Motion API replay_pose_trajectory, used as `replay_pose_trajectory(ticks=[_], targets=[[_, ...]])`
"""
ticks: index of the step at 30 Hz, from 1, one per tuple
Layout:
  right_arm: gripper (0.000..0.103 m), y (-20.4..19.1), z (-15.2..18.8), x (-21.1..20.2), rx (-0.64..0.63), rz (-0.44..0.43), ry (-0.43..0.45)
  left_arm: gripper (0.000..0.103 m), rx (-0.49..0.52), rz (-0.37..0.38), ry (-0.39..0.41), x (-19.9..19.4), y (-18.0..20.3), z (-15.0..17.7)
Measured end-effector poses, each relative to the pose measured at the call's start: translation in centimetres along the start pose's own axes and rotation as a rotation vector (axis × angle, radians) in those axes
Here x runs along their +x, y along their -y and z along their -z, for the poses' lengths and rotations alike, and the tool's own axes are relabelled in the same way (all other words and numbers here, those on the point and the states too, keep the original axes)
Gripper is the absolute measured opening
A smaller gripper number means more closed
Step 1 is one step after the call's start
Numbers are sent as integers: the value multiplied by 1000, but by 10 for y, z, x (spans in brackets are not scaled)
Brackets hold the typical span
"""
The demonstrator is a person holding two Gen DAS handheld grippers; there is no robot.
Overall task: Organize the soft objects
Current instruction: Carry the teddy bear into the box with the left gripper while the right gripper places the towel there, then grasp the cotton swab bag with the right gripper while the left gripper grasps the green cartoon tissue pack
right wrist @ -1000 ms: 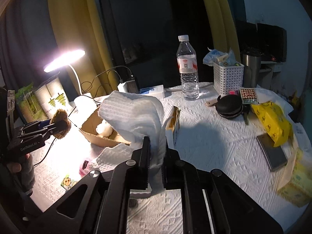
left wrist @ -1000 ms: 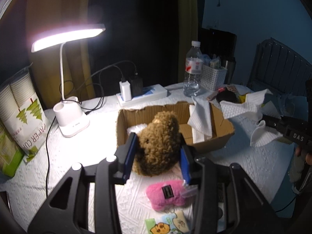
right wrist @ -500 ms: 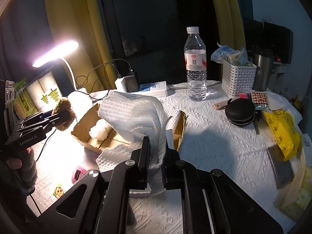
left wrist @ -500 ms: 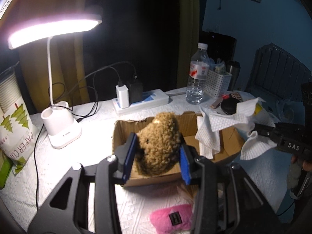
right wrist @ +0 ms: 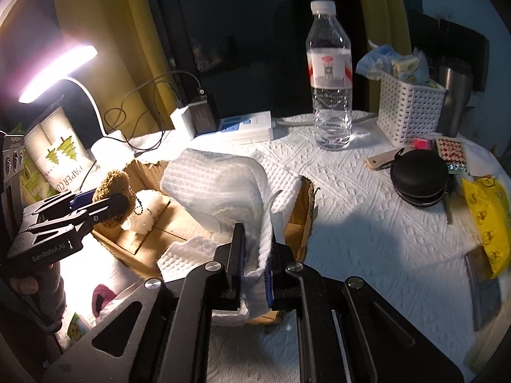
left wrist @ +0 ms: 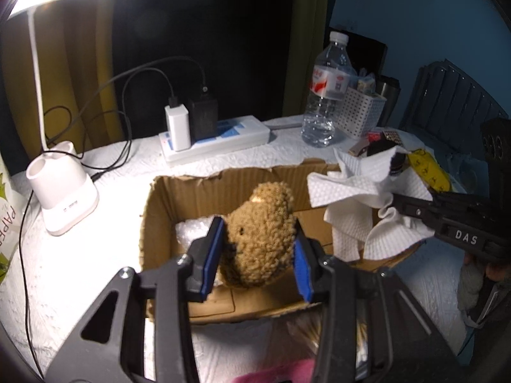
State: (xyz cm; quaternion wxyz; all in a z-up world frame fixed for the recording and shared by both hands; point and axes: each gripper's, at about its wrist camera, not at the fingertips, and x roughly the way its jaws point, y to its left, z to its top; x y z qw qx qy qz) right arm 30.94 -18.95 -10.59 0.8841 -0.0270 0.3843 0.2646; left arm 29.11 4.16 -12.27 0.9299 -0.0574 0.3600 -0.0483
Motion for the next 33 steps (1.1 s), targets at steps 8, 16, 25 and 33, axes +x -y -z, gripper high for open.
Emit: replay_pose_trajectory(ticks=[8, 16, 25, 33], targets=[[22, 5, 7, 14, 13, 0, -52, 51, 6, -15, -40, 12, 2, 2], [44, -6, 10, 3, -16, 13, -39, 52, 19, -42, -28, 0, 4, 2], [45, -9, 13, -24, -10, 40, 2, 81, 11, -48, 25, -31, 8, 6], [45, -19, 25, -48, -19, 42, 26, 81, 12, -55, 62, -58, 12, 12]])
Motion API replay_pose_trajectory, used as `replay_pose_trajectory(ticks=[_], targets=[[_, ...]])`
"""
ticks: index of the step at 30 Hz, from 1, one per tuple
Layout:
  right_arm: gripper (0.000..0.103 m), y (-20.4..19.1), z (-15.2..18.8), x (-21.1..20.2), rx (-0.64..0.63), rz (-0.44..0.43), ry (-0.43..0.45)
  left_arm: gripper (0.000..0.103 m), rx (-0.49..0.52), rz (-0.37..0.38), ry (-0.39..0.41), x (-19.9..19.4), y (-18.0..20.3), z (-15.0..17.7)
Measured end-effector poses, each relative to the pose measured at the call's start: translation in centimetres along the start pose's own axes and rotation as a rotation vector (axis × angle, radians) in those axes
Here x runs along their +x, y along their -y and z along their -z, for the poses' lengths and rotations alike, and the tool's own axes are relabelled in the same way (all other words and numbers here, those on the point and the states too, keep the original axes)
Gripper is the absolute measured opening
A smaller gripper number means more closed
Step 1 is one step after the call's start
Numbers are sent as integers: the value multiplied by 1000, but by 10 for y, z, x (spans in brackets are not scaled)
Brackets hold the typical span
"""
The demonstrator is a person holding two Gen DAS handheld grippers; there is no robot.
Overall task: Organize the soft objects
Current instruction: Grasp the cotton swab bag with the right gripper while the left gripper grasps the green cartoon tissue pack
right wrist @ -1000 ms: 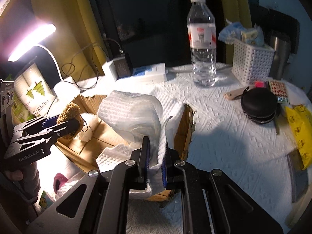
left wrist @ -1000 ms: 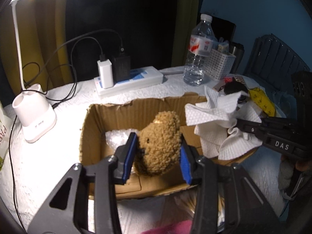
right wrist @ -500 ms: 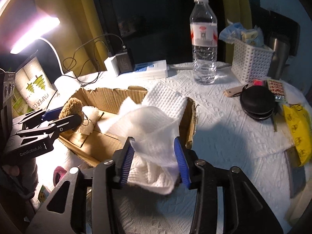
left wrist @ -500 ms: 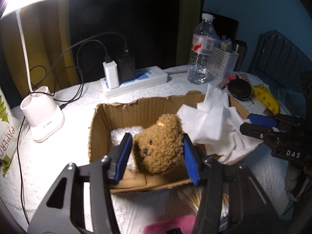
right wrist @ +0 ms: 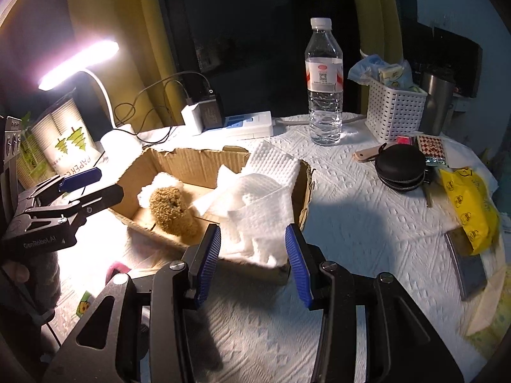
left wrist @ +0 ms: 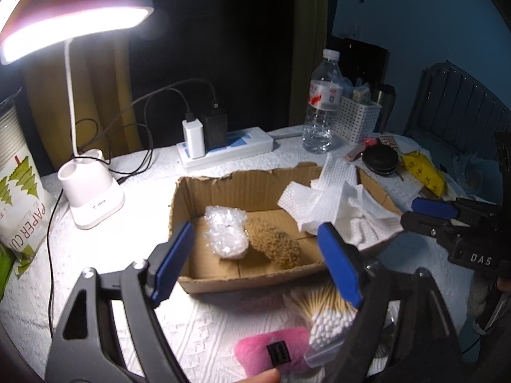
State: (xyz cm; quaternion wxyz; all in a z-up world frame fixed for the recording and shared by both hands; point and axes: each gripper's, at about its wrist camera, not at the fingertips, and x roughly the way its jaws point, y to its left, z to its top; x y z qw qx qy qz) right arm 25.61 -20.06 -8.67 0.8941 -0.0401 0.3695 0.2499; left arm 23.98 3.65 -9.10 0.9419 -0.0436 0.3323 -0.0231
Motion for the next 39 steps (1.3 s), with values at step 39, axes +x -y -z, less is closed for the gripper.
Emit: replay_pose_trajectory(ticks=[39], targets=[[59, -81, 42, 25, -21, -66, -92, 81, -109, -26, -56, -36, -66, 82]])
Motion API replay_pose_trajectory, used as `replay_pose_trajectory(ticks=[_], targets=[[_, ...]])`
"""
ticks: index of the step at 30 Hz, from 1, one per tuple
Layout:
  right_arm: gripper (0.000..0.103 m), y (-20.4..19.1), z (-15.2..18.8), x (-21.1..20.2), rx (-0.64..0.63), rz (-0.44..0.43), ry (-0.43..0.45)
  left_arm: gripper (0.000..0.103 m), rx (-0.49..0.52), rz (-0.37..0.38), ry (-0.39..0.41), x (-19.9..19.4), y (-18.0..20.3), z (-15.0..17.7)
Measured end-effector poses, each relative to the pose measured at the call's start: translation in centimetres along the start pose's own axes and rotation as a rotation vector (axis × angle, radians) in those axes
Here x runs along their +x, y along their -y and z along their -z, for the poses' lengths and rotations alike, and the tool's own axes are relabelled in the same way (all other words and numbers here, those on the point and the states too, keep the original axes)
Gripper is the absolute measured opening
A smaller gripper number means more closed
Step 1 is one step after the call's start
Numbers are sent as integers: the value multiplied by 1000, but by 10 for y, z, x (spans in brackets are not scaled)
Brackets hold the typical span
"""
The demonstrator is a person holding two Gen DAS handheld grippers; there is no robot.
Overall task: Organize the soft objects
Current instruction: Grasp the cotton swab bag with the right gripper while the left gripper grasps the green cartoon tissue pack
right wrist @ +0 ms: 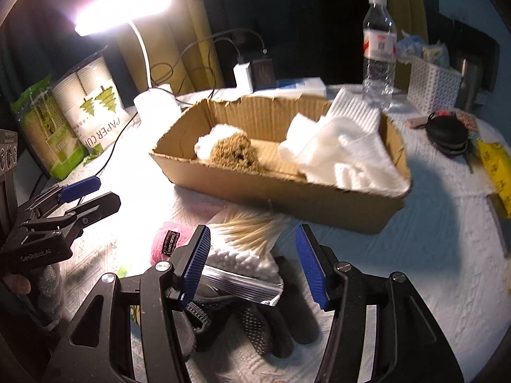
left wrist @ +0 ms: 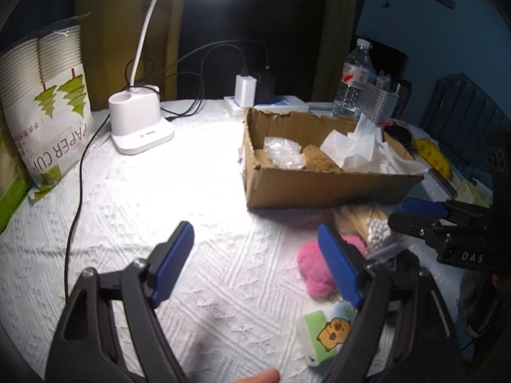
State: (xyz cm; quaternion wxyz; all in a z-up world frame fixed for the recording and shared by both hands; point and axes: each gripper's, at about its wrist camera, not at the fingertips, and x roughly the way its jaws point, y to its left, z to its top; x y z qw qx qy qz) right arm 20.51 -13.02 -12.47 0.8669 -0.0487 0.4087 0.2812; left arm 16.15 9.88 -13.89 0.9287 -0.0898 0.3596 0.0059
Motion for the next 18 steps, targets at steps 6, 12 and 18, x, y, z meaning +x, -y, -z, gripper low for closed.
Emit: replay_pose_trajectory(ticks=[6, 12, 18], targets=[[66, -5, -1, 20, 9, -20, -33, 81, -16, 0, -21, 7, -7, 5], [76, -11, 1, 37, 11, -47, -69, 81, -21, -2, -33, 10, -11, 9], [70, -10, 4, 41, 37, -70, -85, 81, -13, -7, -37, 8, -8, 12]])
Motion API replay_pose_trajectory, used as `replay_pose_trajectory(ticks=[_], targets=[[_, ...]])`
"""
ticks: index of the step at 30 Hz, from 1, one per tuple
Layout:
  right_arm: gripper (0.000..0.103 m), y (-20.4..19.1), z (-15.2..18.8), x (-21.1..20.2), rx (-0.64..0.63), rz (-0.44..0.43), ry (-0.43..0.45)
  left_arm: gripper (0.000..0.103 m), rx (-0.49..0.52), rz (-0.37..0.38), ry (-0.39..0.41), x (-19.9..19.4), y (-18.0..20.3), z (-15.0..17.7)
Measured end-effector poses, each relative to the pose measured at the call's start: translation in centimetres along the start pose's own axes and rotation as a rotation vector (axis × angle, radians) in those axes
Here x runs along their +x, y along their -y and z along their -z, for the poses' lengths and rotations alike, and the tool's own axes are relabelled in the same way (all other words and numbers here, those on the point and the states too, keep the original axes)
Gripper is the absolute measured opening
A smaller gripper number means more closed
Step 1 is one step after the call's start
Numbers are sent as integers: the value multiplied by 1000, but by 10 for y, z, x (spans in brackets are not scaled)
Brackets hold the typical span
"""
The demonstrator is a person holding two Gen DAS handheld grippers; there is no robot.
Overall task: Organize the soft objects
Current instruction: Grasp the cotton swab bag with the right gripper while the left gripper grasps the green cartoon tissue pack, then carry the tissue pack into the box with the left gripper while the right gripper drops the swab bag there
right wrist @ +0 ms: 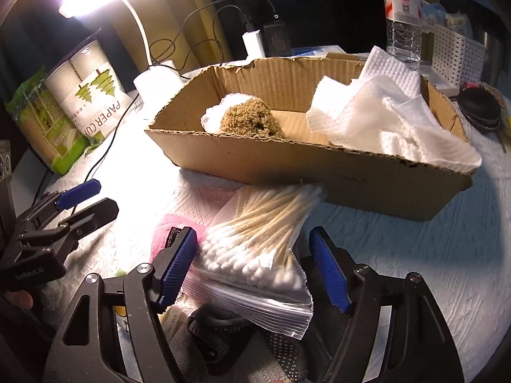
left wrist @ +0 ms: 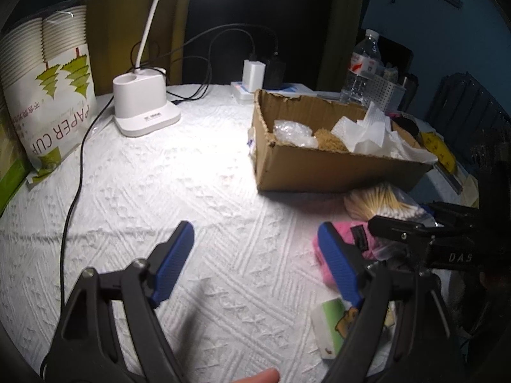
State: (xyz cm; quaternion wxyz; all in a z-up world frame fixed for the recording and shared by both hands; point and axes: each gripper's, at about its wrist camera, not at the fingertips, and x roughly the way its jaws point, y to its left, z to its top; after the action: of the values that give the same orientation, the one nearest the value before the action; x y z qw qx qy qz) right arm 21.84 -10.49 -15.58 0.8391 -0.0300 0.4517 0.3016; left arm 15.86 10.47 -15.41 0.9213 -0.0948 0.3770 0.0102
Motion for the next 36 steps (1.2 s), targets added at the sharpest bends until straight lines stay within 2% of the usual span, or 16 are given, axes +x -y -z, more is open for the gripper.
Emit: replay_pose_trajectory(ticks=[2, 5, 14, 24, 28, 33, 35, 36], targets=[[62, -1, 2, -3, -7, -11, 6, 81, 4, -1, 0, -1, 3, 2], [58, -4, 5, -8, -26, 4, 19, 81, 14, 1, -1, -4, 8, 4], [58, 3, 18, -36, -14, -9, 89, 81, 60, 23, -7, -16, 35, 17], [58, 26, 46, -73, 37, 1, 167, 81, 136, 56, -57, -15, 73, 39], [58, 34, 56, -84, 52, 8, 179, 81, 148, 51, -88, -8, 81, 45], [58, 44, 68, -95, 68, 14, 195, 81, 155, 1, -149, 7, 83, 54], [58, 48, 71, -98, 76, 14, 200, 80, 164, 2, -144, 6, 85, 55], [58, 50, 73, -99, 79, 14, 202, 75, 171, 0, -139, 5, 86, 55]])
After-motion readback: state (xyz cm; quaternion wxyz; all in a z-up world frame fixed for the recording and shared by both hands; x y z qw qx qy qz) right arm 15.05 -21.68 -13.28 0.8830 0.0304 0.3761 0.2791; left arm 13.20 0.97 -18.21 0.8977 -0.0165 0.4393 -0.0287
